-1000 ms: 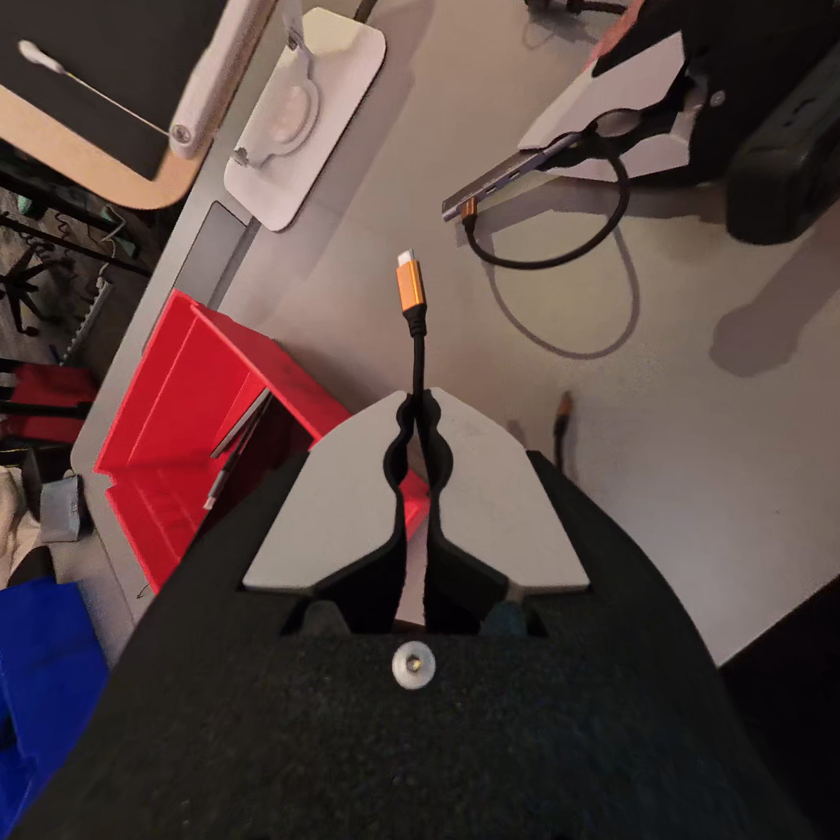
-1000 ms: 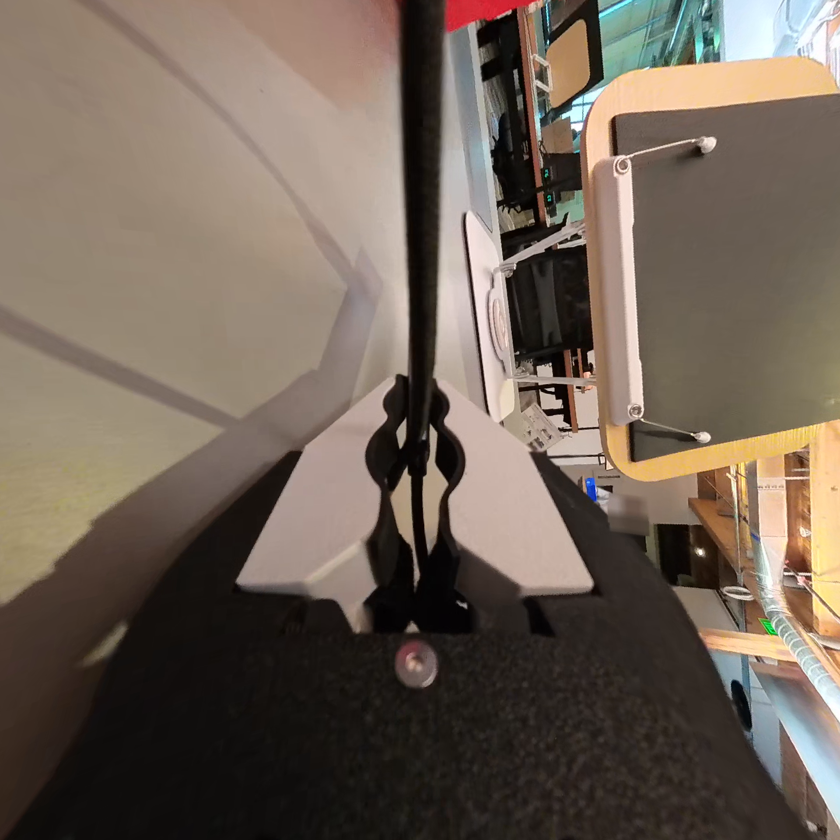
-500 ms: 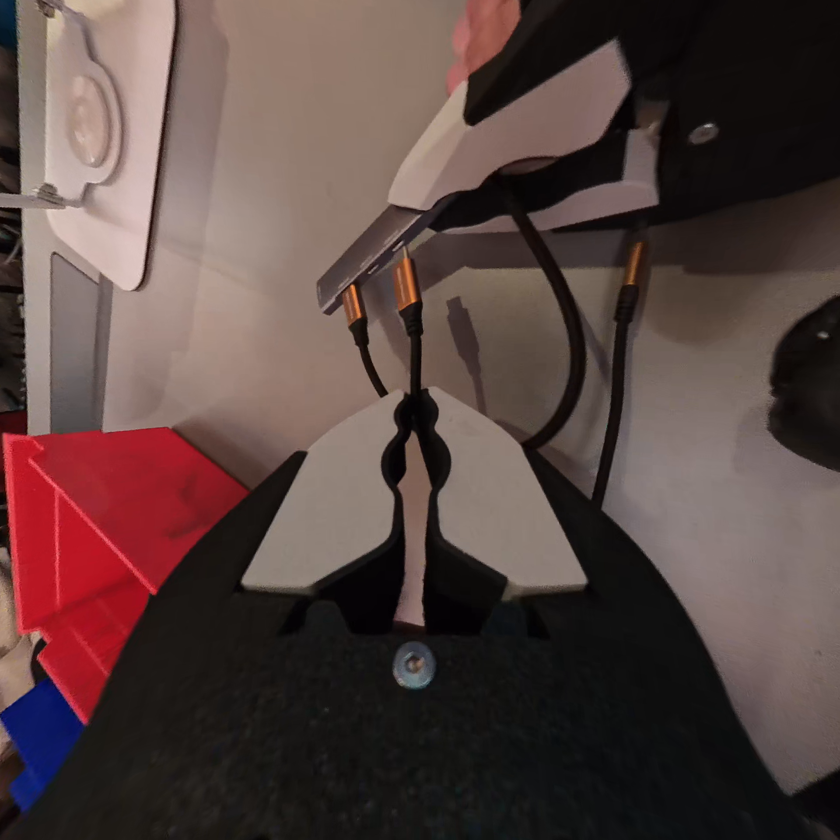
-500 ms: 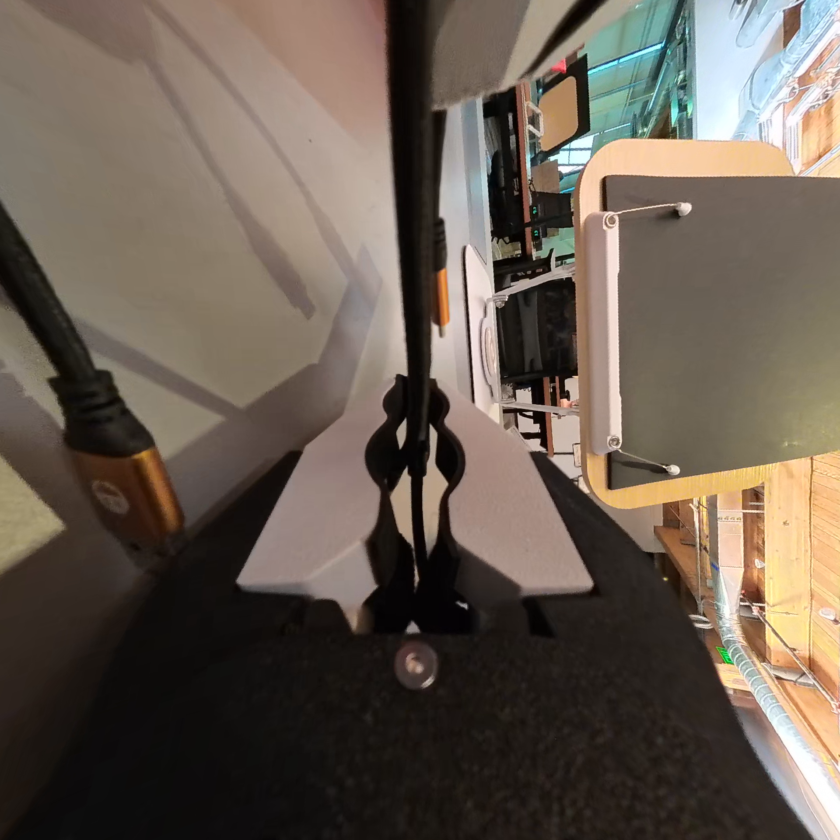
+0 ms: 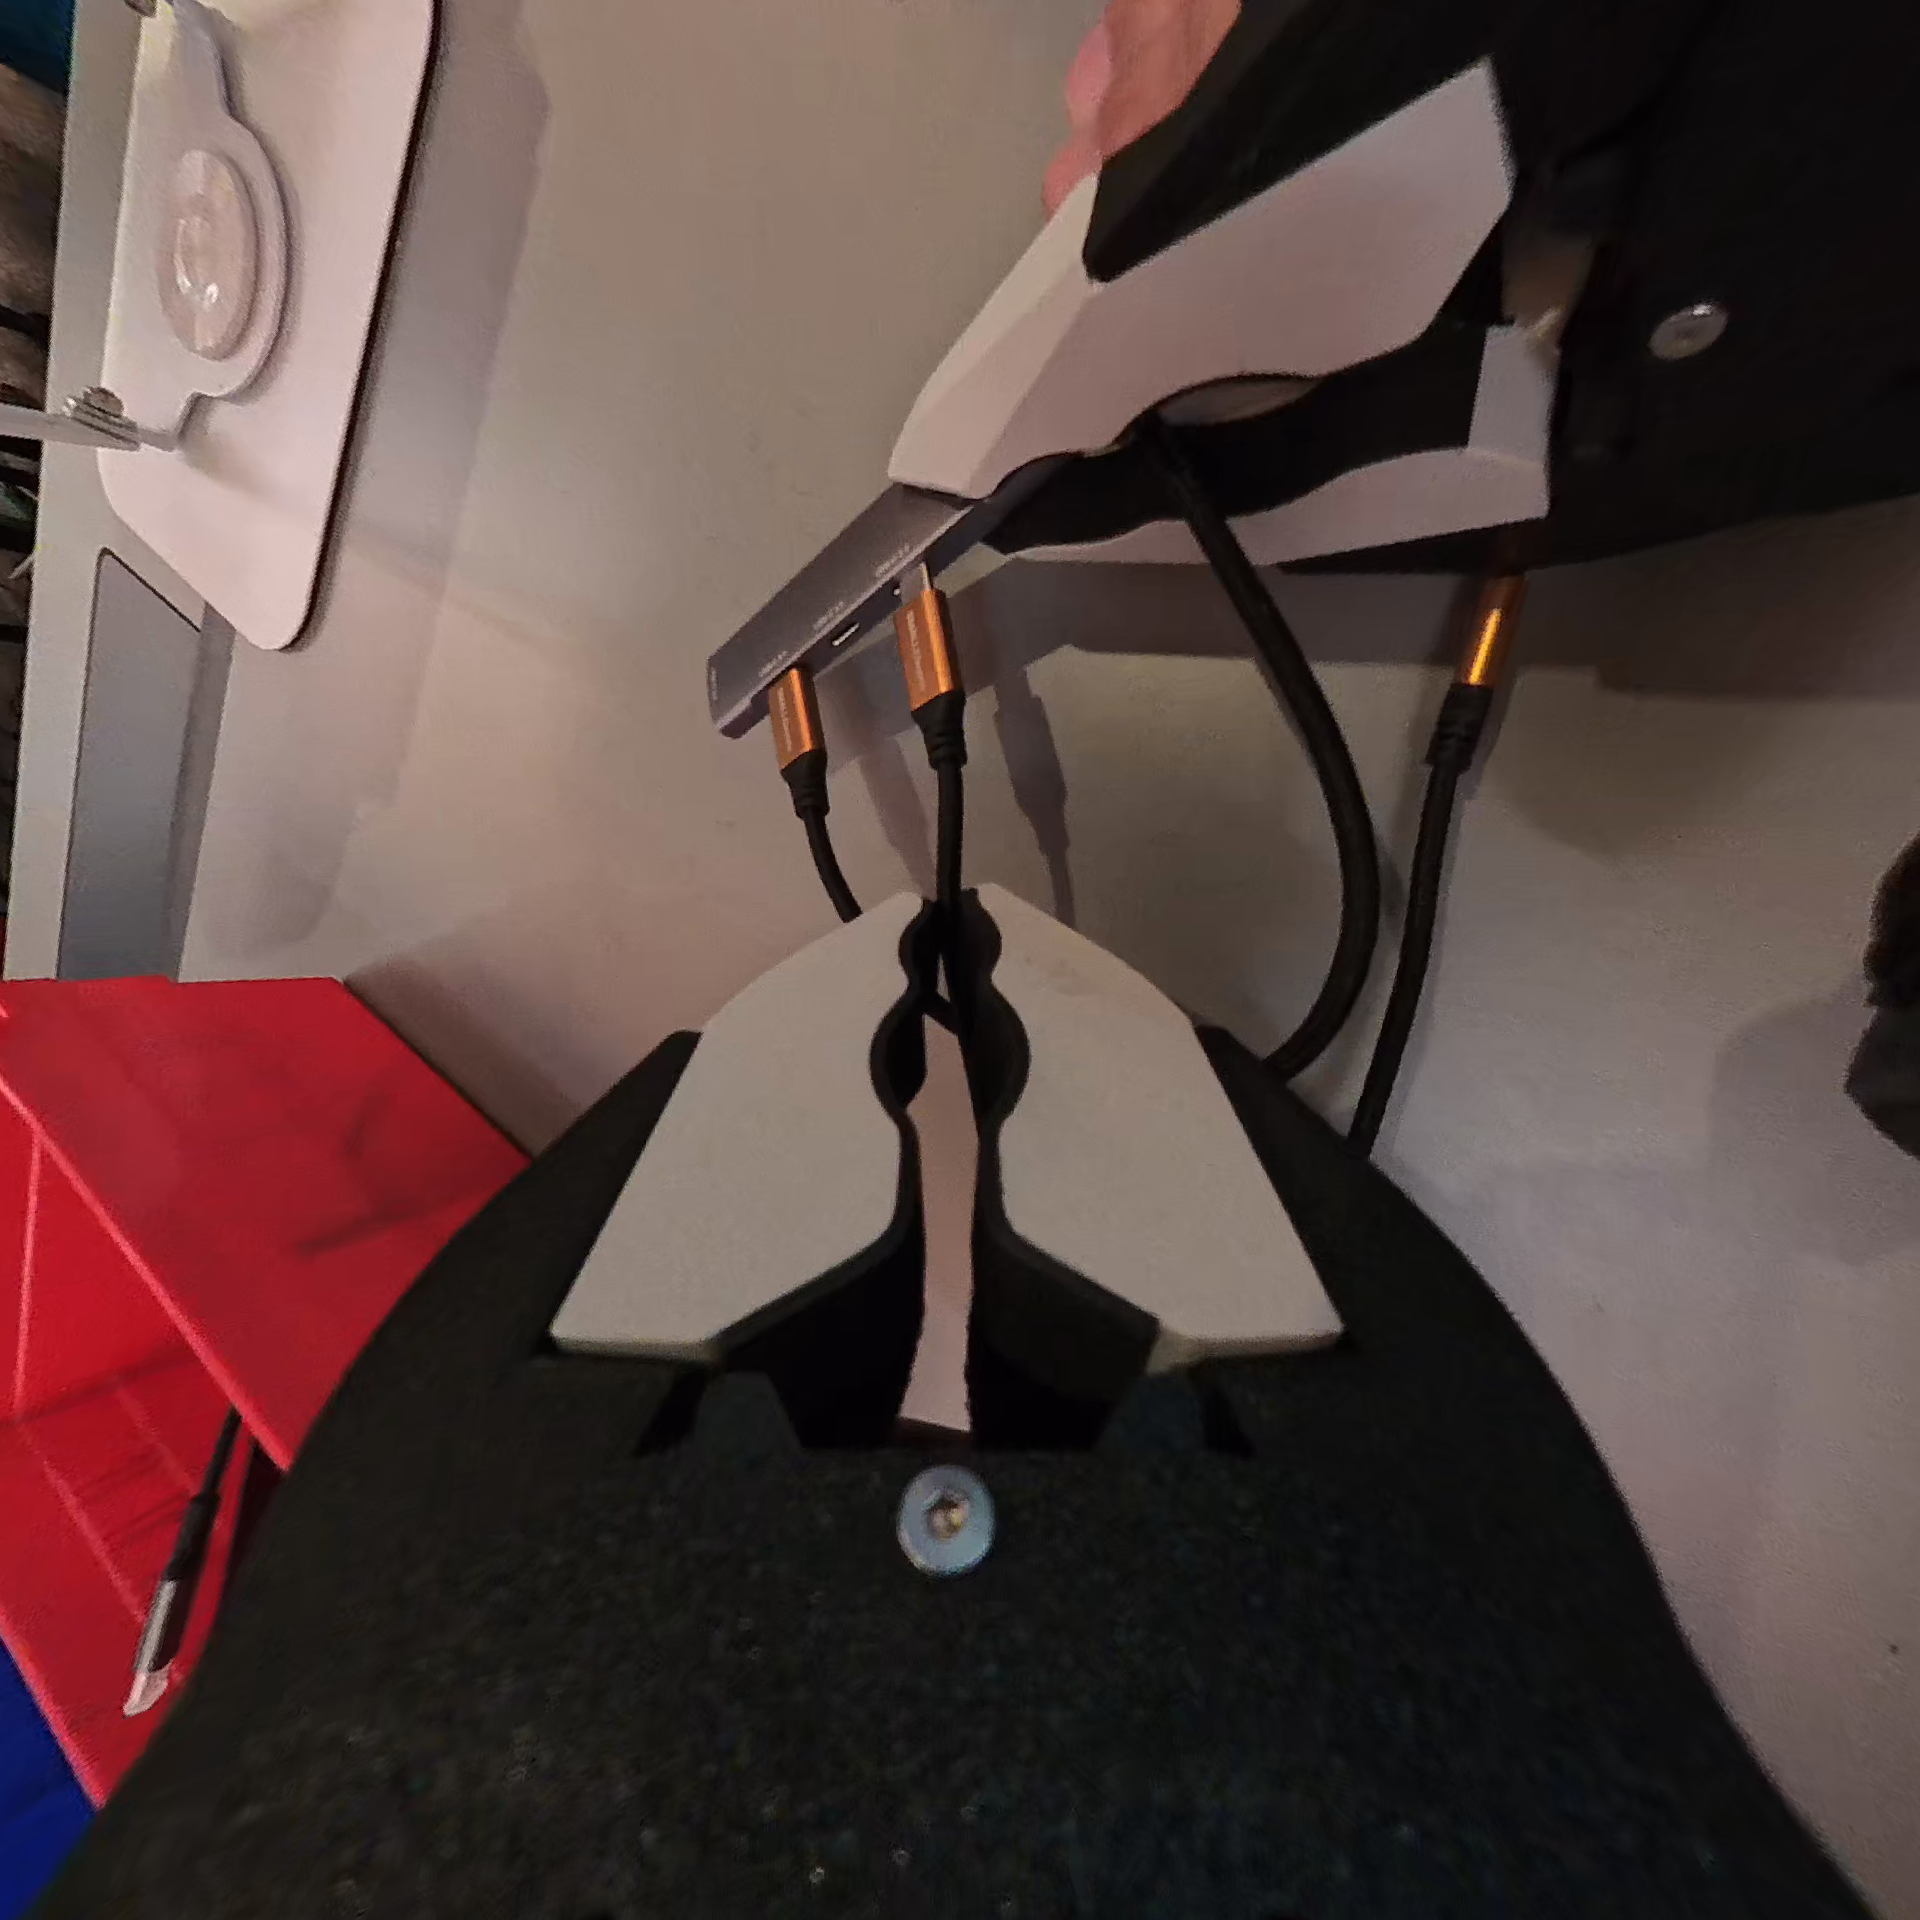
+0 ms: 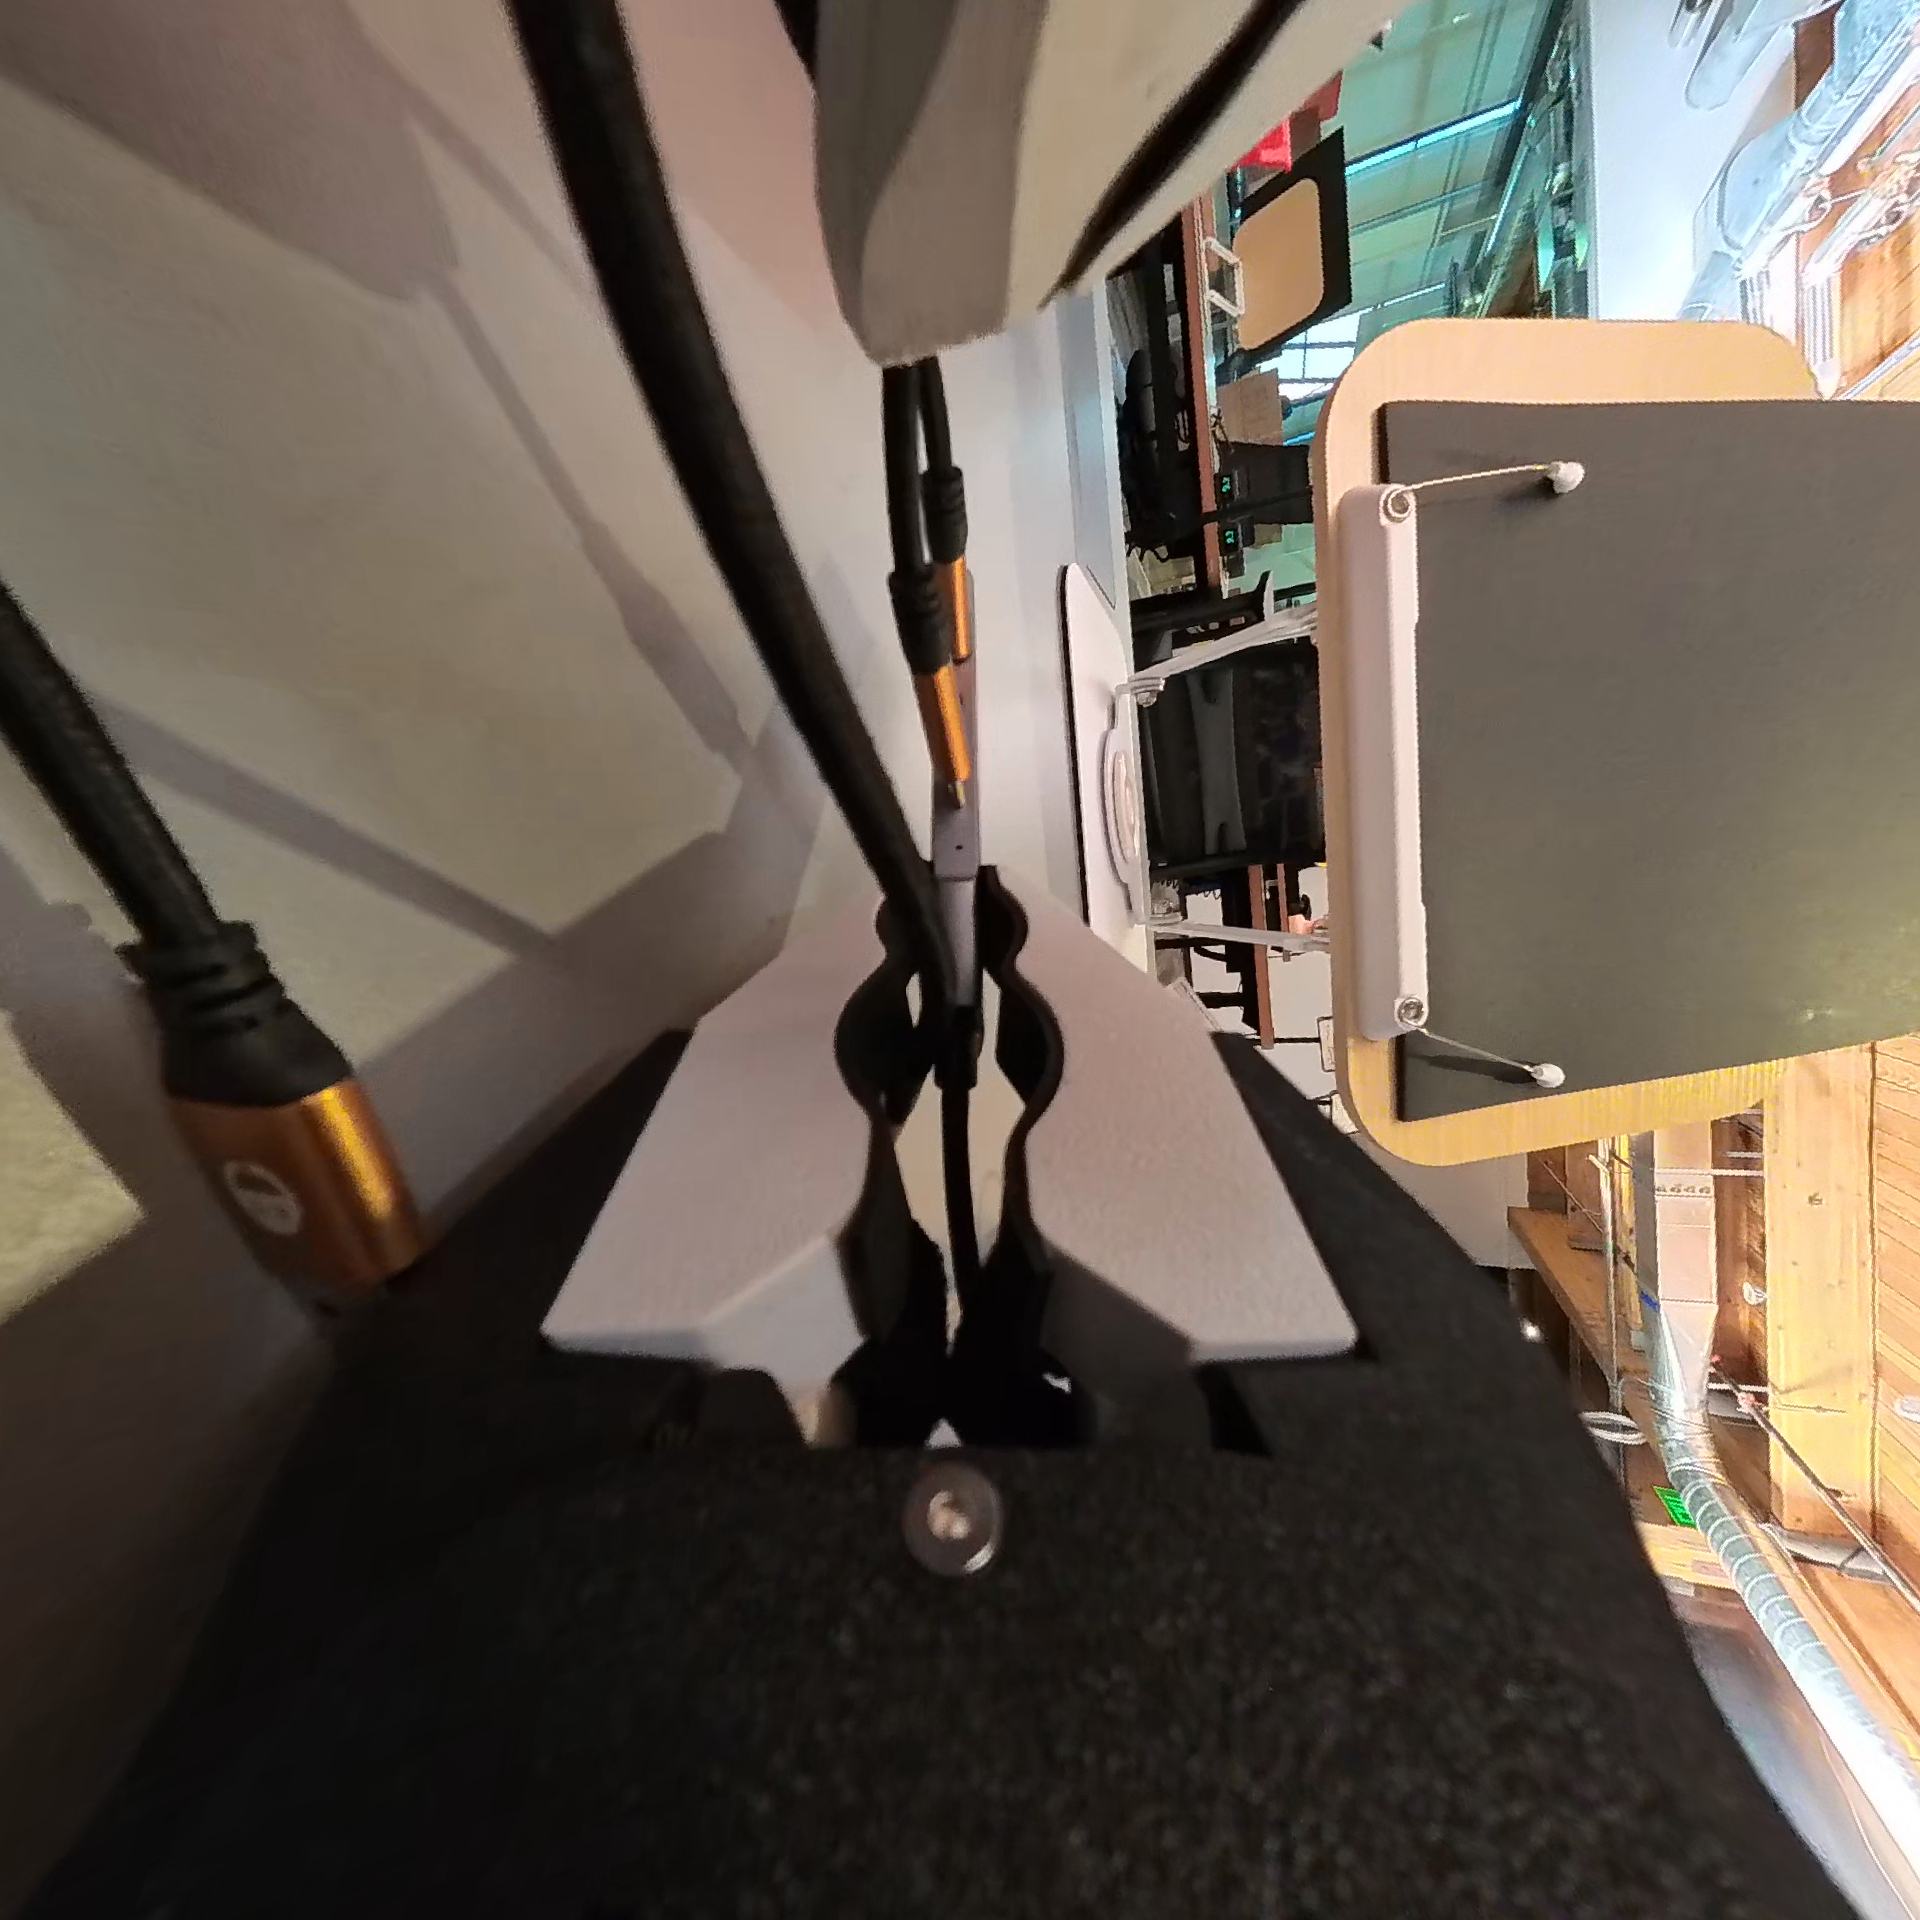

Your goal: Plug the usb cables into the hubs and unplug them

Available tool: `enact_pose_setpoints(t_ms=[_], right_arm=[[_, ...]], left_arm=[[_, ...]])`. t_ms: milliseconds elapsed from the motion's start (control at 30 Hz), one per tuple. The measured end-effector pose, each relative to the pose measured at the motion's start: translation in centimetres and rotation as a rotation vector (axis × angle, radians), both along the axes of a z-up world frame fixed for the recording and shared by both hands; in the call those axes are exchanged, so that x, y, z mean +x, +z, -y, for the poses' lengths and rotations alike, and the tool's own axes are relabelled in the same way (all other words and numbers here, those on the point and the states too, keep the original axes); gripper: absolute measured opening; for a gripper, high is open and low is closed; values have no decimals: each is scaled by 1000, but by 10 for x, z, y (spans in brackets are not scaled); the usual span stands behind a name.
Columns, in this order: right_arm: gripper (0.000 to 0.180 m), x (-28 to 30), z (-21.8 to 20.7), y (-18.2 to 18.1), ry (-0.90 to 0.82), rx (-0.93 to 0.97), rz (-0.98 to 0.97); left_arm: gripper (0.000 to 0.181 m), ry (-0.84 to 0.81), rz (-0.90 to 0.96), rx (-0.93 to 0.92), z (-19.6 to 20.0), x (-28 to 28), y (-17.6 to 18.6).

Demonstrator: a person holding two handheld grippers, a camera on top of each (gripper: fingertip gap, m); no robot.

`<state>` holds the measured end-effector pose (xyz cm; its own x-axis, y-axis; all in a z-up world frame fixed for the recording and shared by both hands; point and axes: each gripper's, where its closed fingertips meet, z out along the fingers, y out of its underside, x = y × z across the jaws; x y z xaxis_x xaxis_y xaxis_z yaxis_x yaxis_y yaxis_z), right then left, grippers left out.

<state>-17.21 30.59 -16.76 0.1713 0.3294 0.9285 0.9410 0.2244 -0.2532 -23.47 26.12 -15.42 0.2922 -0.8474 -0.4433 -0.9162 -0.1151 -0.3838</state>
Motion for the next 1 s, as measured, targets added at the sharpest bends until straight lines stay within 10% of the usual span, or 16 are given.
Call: enact_pose_setpoints(t_ms=[1000], right_arm=[[8, -28, 20, 22, 113, 107, -26]], left_arm=[[10, 20, 388, -184, 3, 23, 9]])
